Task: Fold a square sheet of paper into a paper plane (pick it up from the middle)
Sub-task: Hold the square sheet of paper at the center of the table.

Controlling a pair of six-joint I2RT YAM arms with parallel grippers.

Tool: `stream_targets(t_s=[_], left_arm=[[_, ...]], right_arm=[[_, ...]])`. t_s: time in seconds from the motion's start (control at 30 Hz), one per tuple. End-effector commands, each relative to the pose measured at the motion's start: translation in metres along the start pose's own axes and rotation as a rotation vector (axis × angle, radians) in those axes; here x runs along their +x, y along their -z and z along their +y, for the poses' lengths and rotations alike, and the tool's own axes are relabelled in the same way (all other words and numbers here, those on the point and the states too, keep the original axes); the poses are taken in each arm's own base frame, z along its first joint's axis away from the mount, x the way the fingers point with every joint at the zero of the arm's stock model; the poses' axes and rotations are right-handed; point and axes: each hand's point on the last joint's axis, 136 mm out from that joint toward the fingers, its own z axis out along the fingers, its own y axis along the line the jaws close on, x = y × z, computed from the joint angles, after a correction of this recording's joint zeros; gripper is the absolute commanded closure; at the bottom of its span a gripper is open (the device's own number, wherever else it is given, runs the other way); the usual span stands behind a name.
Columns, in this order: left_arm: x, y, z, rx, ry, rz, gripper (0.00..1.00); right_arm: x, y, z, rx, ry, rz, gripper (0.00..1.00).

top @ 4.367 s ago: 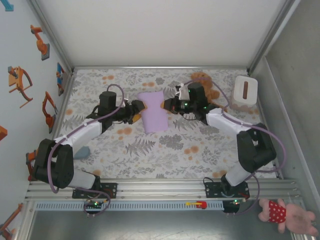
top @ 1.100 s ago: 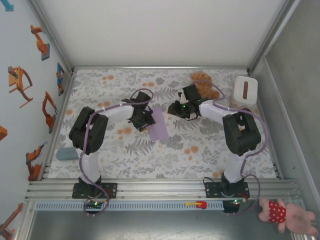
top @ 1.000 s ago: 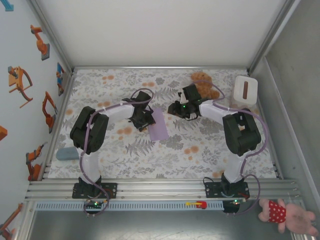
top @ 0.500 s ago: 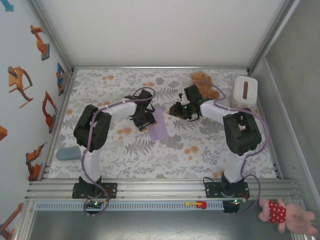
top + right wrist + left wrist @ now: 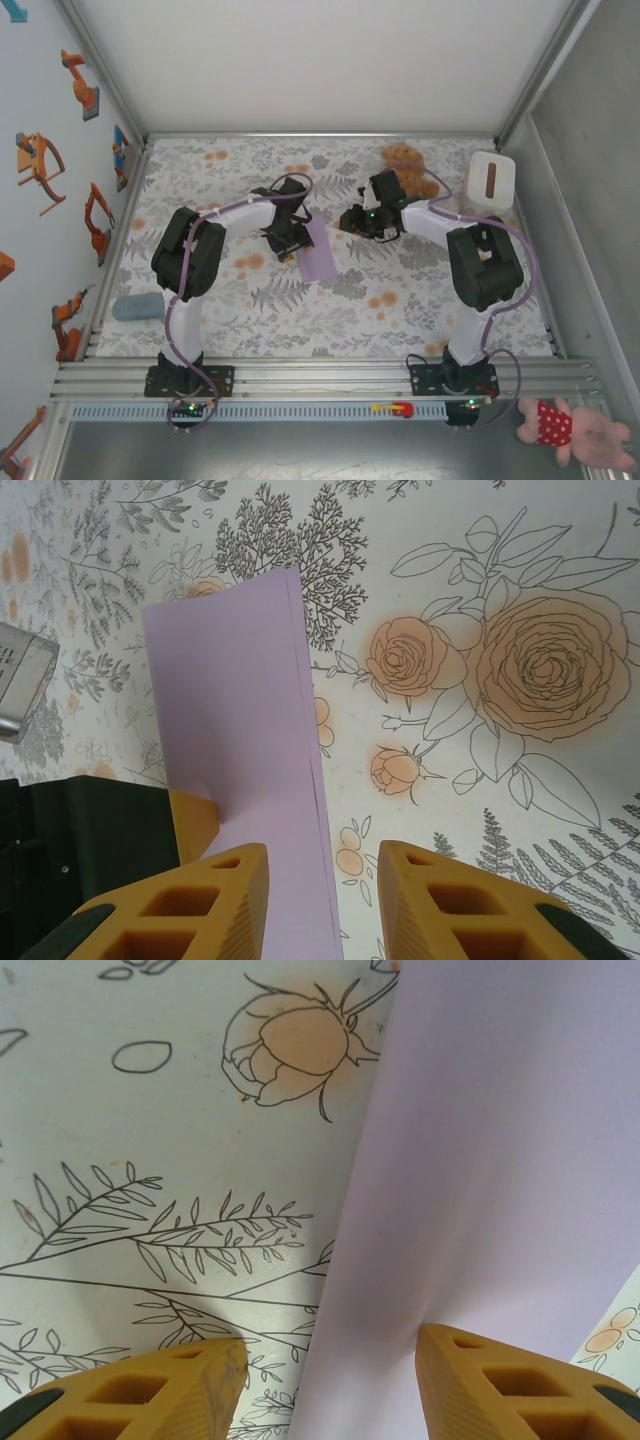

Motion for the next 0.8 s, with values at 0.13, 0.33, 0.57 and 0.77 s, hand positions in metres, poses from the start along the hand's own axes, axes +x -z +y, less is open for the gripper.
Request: stream_targets(t_s=[0.13,0.33,0.57,0.77], left_arm=[[0.0522,-0.0979,0.0841,-0.29,0.006,0.214,0.5],[0.0523,-0.0992,0.083,-0.284,-0.001,0.218,0.52],[0.0503,-0.1019,0.0787,-0.277,0.004,0.22,0.49],[0.0505,-0.1043,0.0784,-0.278,0.009,0.225,0.48]], right_arm=[[0.0047,-0.0001,-0.0009,-0.015,0.014,0.018,0.66],[0.0056,-0.001,-0.0017,-0.014,0.012,0.021,0.66],[0.0064,-0.0027,-0.0007,-0.025,0.011,0.028,0.66],[0.0075,-0.0042,0.0,-0.036,0.008,0.036,0.66]])
